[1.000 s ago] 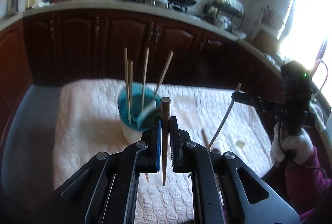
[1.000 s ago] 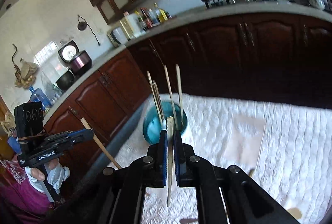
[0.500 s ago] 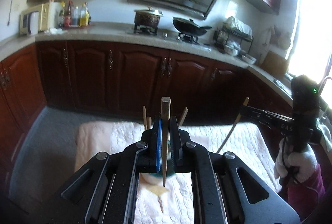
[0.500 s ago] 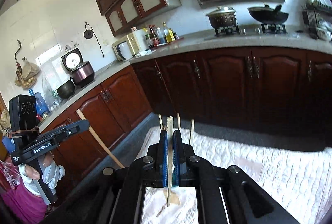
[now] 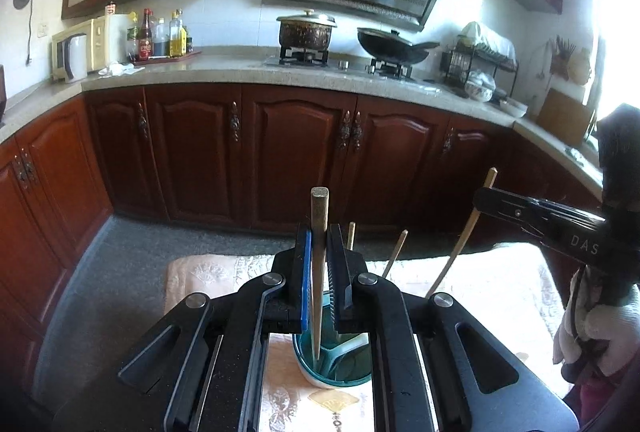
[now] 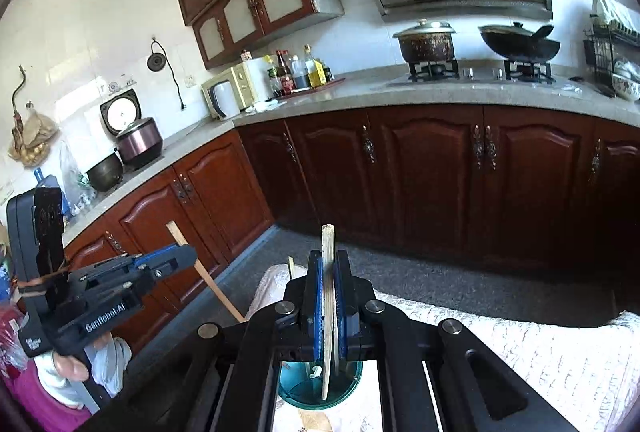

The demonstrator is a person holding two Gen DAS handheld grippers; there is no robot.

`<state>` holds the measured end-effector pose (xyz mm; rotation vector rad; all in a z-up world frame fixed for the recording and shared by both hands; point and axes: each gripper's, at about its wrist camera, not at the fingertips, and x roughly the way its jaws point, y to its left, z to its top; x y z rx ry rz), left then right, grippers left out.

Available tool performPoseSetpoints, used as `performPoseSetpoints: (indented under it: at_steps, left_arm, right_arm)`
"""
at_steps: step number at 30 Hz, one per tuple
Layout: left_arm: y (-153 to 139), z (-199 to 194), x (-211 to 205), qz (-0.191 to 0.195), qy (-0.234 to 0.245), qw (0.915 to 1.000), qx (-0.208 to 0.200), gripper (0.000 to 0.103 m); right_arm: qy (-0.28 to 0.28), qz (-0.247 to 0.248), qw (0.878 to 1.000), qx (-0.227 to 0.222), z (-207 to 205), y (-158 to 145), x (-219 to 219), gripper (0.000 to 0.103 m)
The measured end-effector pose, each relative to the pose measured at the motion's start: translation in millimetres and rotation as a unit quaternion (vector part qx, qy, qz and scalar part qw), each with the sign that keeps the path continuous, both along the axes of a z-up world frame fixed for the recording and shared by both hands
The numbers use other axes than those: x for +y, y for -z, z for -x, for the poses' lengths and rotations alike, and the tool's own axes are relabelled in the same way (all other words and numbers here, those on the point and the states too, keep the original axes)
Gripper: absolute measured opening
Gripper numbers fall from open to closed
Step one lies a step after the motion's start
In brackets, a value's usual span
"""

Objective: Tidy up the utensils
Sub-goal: 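Lift both chopsticks over the cup and release them inside with both grippers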

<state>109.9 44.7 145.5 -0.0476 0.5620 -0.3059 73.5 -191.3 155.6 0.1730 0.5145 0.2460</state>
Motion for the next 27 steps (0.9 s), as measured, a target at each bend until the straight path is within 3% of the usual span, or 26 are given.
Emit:
performPoseSetpoints:
  at_steps: [18,27]
  left_arm:
    - [69.5,-28.8,-20.9,-0.028,-0.005,0.9973,0.068,0.006]
    - [71.5,-29.8,-20.3,-0.022,-0.011,0.9969,0.074,0.006]
  right_arm:
    - [-0.015,-0.012,0.996,0.089,-39.0,76.7,3.0,0.005]
    - [-0.011,-0.047,0.992,0.121,-46.6,91.7,-9.9,0.005]
